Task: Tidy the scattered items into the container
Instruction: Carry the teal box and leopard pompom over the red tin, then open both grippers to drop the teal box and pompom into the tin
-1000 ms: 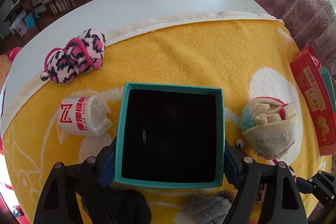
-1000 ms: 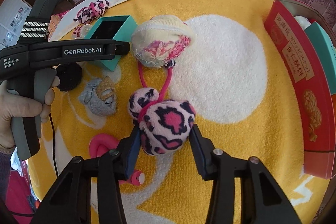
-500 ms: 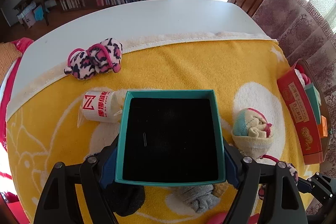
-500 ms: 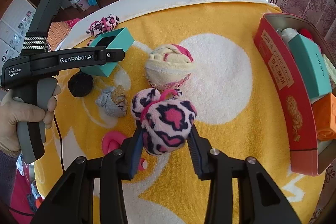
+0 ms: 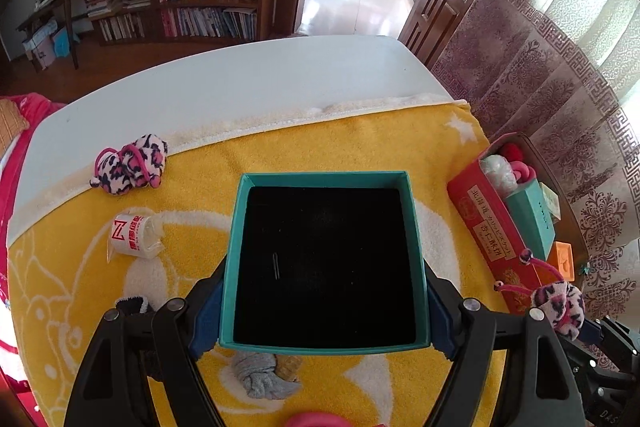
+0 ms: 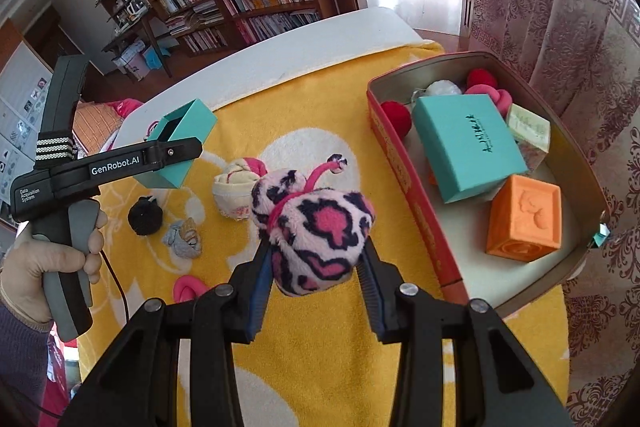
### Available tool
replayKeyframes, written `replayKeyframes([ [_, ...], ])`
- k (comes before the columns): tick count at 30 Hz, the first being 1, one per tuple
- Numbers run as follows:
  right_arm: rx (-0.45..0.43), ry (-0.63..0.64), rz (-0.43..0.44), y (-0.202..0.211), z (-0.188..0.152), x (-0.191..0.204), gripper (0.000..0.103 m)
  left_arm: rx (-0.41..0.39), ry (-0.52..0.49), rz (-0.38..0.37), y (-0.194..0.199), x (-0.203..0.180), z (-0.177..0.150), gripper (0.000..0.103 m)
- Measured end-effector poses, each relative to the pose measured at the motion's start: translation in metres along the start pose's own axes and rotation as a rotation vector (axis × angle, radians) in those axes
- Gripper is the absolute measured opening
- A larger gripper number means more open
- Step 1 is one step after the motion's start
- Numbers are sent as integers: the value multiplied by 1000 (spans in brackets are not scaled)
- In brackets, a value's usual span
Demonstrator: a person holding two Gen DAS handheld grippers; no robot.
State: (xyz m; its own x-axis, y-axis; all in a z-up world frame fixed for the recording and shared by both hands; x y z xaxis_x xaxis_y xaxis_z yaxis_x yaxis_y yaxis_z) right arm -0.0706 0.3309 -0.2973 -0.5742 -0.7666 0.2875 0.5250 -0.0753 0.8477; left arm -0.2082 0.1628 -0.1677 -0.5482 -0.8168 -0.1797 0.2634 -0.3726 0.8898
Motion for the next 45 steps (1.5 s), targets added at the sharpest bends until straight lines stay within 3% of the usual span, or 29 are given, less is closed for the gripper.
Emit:
replayKeyframes([
  [8,-81,-88,-33,41,13,-59,44,-37,-72,-51,11,-73,25,83],
  [18,-107,-132,-54,58,13,-103,44,-54,-162,-94,8,-150,49,83],
  [23,-25,-124,-7,38,2,-102,49,-46,-181,-101,0,-171,56,83],
  [28,-7,-156,12,32,-6,-109,70,-42,-209,-110,-8,-191,67,83],
  [38,-15,-188,-10,38,-7,-133,71,5,-277,-136,-36,-240,76,83],
  [45,-15,-198,-16,37,-8,-139,71,76,-245,-124,-56,-238,64,83],
])
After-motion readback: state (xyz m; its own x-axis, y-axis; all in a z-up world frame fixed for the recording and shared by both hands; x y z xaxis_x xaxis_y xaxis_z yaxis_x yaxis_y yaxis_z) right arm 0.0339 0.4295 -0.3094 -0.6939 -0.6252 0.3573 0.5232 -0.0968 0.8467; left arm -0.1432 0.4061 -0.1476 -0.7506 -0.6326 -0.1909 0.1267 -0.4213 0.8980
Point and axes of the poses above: each gripper's, at about its wrist camera, not at the fingertips, and y roughly against the way its jaws point, x to its left, z to its top, the point moved 10 cm from there along -y, roughly the way its jaws point, and after that the axes turned 1 degree about z, right-handed, at the moved point
